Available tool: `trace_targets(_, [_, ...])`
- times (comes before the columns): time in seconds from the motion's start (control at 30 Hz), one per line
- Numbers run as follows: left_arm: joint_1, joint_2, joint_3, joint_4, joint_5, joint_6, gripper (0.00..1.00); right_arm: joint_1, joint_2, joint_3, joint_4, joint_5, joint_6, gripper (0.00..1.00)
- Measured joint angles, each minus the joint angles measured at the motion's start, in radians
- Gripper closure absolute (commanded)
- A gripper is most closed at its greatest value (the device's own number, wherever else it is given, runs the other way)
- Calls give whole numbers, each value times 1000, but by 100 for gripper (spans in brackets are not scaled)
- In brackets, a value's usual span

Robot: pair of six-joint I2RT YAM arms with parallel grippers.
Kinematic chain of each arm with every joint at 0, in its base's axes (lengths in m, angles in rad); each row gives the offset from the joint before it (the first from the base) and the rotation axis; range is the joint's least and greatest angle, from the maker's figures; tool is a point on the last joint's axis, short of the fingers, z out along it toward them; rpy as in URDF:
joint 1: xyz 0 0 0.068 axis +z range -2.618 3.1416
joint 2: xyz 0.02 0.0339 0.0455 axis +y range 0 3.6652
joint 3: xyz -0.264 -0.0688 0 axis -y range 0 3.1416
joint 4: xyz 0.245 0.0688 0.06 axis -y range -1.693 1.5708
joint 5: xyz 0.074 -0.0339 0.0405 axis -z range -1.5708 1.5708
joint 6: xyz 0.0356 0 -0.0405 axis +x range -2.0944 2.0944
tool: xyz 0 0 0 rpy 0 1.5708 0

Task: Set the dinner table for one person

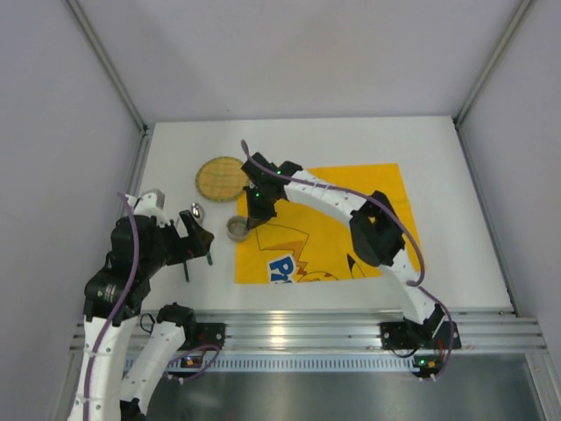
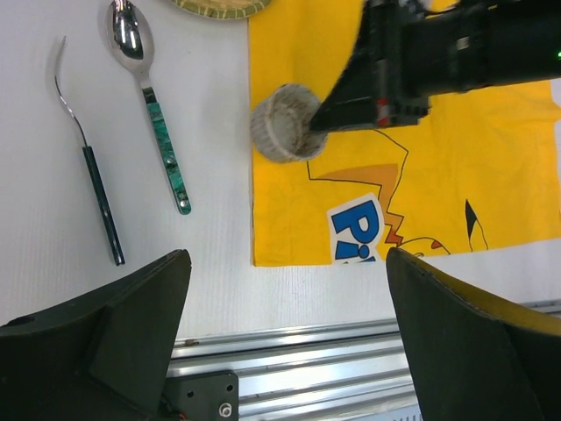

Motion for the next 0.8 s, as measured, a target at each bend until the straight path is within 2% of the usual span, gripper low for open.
trace_targets(0.1, [0, -2, -24, 29, -2, -10, 2, -106, -132, -105, 4, -2, -33, 100])
trace_targets(0.23, [0, 36, -81, 89, -5, -45, 1, -359, -274, -193, -11, 29, -102, 100])
trace_targets(0.37, [0, 150, -105, 172, -34, -82, 1, -637, -300, -197, -36, 128, -183, 100])
trace_targets(0.47, [0, 266, -104, 248, -62, -87, 2, -785, -277, -187, -92, 198, -230, 100])
trace_targets(0.57, [0, 406, -65, 272, -87, -79, 1, -843, -217, -128, -165, 240, -259, 100])
trace_targets(0.8, [23, 733, 142, 336, -111, -56, 2, -851, -85, -67, -223, 256, -277, 100])
